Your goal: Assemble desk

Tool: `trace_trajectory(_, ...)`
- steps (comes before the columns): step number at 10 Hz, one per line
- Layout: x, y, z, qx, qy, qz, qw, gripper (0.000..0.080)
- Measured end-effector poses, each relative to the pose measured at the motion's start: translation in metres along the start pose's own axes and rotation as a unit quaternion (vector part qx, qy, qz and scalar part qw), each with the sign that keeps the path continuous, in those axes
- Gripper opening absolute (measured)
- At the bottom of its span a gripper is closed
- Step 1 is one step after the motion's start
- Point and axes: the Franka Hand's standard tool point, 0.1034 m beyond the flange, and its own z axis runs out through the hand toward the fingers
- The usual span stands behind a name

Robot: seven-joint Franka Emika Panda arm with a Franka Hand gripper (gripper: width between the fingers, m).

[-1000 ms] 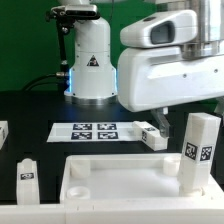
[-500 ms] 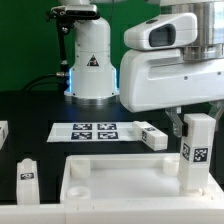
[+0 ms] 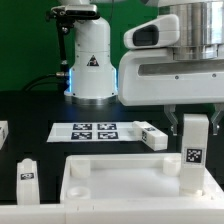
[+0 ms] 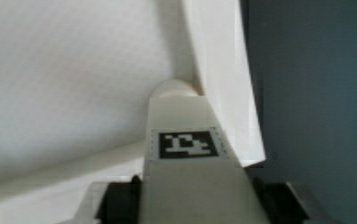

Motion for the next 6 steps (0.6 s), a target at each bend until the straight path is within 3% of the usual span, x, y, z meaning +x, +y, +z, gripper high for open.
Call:
trace_trajectory(2, 0.0032, 0.0023, -0.0004, 0.017, -0.012, 0.154, 0.988, 0.0288)
trace_trajectory(4, 0.0025, 0.0025, -0.0003, 0.016, -0.013, 0.135, 0.991, 0.0288)
trace_trajectory(5, 0.0013, 0.0036, 0.0001, 0.009, -0.013, 0.076, 0.997, 0.0288)
trace_trajectory(6, -0.0015, 0.0040, 0.0000, -0.001, -0.017, -0.017, 1.000, 0.0468)
